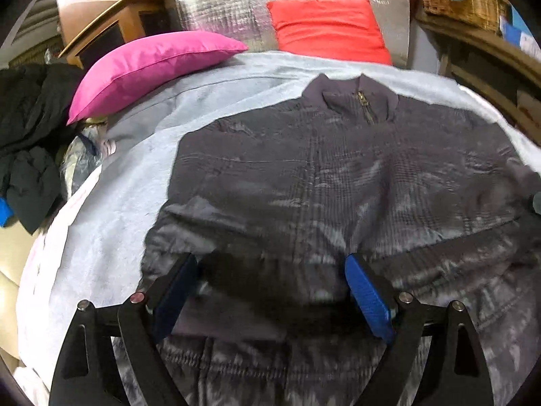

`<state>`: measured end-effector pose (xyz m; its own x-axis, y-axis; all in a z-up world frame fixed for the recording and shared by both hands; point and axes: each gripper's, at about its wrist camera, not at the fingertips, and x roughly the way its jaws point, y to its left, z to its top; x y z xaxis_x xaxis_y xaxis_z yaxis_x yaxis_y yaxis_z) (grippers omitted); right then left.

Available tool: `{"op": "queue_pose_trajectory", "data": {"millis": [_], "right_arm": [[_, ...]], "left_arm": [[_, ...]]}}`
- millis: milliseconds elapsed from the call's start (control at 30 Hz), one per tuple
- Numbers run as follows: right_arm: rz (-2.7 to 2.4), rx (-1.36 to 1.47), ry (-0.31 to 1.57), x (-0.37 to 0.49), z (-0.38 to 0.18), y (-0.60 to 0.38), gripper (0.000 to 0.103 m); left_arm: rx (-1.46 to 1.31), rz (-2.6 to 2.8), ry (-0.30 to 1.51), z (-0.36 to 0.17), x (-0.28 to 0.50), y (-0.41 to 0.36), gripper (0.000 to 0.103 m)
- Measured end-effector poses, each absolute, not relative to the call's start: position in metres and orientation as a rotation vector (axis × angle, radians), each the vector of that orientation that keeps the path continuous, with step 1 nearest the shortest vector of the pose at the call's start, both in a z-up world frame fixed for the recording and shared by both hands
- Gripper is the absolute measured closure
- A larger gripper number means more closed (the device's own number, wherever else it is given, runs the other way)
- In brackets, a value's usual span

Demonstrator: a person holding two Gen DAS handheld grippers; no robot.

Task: Fold large clothes

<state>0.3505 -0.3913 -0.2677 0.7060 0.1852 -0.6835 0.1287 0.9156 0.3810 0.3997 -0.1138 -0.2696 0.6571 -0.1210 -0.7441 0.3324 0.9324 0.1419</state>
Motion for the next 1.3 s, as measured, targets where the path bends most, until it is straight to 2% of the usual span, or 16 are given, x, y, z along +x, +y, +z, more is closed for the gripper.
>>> {"op": "queue_pose_trajectory", "data": {"millis": [367, 467, 867, 1300], "right_arm": [[-0.03, 0.472, 0.74, 0.283, -0.252, -0.431, 0.037], [-0.048, 0.503, 0.742, 0.257, -0.259, -0.439, 0.033], [-0.096, 0.608, 0.753, 0.15, -0.28, -0.438, 0.033], [-0.019, 0.631, 0.965, 0.085, -0.321, -0.405, 0.031]], "left_arm": [[0.325, -0.189, 0.754, -0.258, 0.354, -0.068, 0.014], [0.291, -0.171, 0.766, -0.257, 0.338, -0.046, 0.014], [0.207, -0.109, 0.778, -0.266, 0.27, 0.019, 0.014], [0.039, -0.146, 0.883, -0.272, 0.231, 0.078, 0.014]]}}
